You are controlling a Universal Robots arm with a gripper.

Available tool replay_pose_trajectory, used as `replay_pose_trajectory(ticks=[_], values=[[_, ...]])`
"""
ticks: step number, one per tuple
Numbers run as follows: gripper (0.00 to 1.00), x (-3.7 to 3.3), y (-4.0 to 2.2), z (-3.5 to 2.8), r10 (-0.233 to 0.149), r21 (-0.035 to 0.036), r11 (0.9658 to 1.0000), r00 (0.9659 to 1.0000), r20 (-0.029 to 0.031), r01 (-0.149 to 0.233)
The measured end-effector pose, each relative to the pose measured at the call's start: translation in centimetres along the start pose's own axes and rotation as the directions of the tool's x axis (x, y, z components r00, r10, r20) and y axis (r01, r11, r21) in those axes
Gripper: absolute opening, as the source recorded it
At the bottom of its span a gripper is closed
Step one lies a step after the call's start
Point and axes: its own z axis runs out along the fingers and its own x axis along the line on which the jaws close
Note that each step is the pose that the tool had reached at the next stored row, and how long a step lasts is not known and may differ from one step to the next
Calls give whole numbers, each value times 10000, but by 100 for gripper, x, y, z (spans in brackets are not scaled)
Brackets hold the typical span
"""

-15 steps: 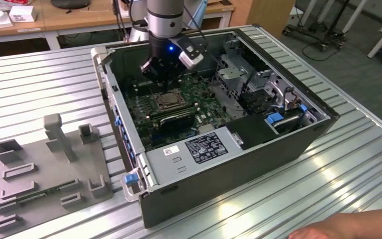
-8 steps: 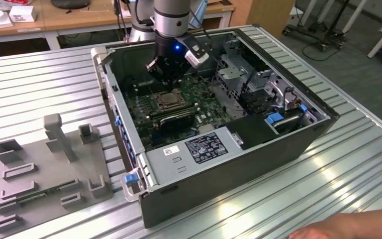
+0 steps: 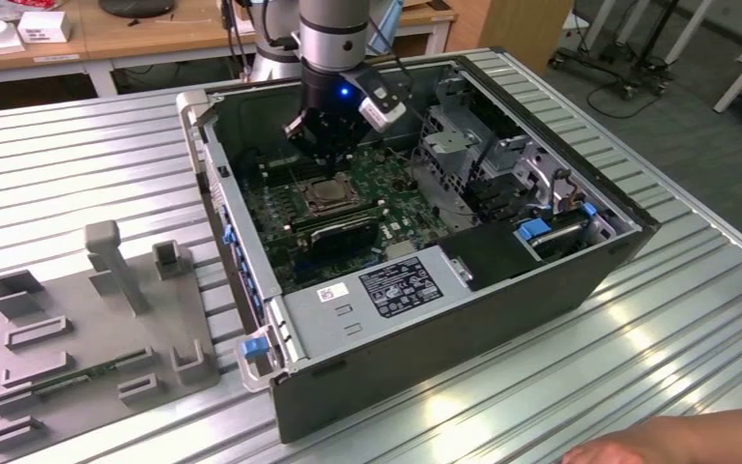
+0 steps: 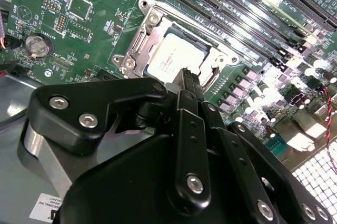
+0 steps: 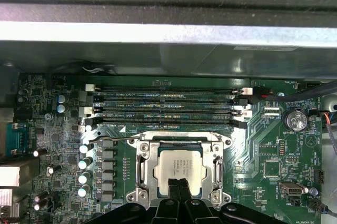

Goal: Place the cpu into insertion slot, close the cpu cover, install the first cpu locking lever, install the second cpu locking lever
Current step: 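Close the cpu cover, then install the first cpu locking lever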

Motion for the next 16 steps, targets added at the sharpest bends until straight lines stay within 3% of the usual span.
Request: replay_pose_trajectory(ticks=[13, 16], values=[[11, 0, 0, -38, 0, -1, 10000, 10000, 1, 0], [11, -1, 1, -88, 0, -1, 10000, 10000, 0, 0]])
